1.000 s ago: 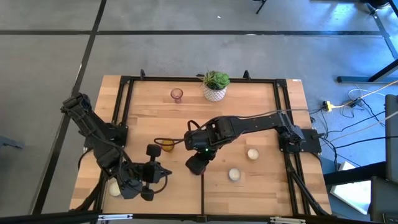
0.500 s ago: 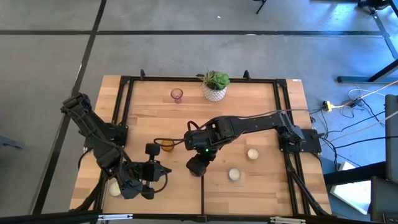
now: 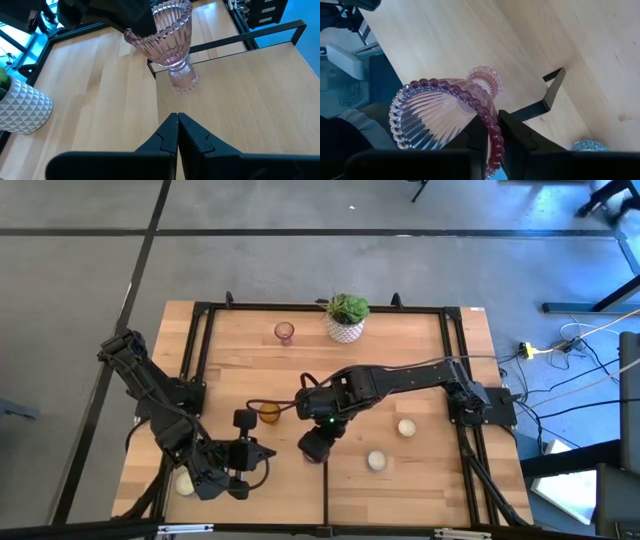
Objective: Pick & Place candle stick holders
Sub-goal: Put the bottom pink glass on the shelf
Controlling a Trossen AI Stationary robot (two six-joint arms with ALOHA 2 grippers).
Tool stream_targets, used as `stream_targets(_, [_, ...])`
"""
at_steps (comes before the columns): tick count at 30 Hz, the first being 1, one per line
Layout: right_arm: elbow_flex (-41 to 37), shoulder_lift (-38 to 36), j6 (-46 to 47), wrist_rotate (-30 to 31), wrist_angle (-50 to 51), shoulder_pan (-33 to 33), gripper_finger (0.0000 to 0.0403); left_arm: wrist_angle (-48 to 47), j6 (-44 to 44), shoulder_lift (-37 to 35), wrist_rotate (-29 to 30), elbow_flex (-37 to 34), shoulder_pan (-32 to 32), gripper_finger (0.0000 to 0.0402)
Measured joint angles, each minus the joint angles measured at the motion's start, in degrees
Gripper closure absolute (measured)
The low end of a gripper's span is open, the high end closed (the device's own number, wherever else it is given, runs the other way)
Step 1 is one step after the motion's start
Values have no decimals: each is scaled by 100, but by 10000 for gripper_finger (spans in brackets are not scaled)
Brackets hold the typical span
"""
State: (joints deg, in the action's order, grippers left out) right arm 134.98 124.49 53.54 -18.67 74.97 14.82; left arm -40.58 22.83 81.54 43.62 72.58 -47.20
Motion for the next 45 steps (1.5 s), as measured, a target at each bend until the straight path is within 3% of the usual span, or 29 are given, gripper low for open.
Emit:
stream_targets(17, [2,0,-146,-108,-17,-23,355,-23,103,0,4,0,-70,400])
stream_targets(33, [4,-11,-175,-108,45,-21,278,-41,172,-2,85,0,-70,400])
stream_targets(45, [4,-11,-166,-96,-304,-22,272,-43,235,-2,87,0,-70,400])
